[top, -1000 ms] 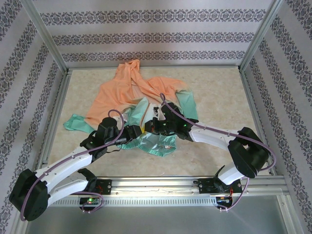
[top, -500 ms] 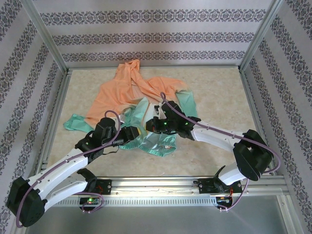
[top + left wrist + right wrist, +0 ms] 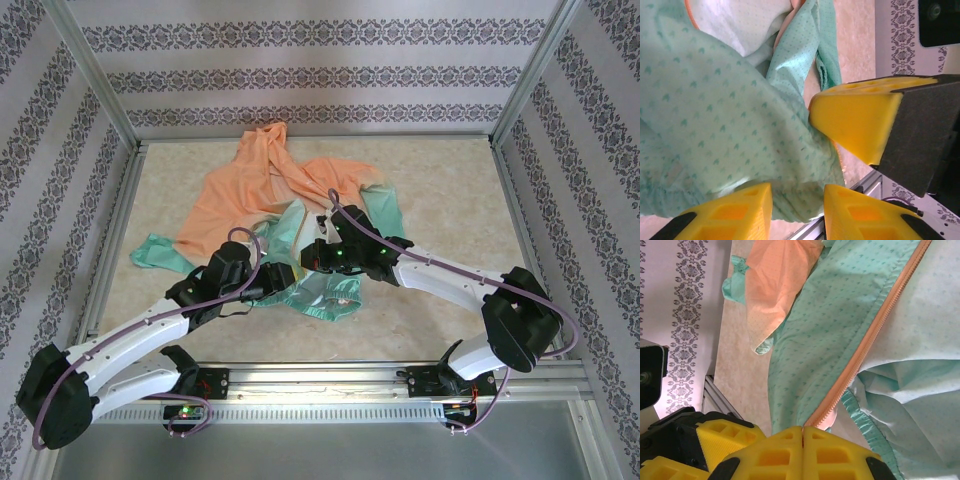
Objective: Zip up the jacket
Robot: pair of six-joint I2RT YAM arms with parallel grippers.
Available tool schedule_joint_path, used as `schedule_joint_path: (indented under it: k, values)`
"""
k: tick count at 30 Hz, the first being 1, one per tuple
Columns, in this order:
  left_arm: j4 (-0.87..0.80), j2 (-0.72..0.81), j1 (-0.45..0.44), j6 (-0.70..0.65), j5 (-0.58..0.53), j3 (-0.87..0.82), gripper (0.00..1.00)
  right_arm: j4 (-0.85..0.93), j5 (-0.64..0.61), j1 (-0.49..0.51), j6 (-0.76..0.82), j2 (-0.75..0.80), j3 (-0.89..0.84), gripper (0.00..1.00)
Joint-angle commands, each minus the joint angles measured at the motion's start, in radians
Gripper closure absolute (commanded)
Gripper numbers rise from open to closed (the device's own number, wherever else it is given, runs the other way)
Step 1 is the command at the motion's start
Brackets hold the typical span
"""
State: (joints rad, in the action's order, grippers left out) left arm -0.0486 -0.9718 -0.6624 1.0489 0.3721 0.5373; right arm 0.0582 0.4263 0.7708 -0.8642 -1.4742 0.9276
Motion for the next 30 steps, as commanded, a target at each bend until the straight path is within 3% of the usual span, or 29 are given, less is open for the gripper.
schedule_joint_path:
  k: [1,30]
  values:
    - [0.087,0.002,-0.014,0.026,-0.009,0.006,0.68,0.011,-0.014,0.016,0.014,0.017,0.026,1.0]
    - [0.345,-0.067,-0.016,0.115,0.005,-0.124,0.68,-0.038,0.021,0.019,-0.044,-0.008,0.007,1.0]
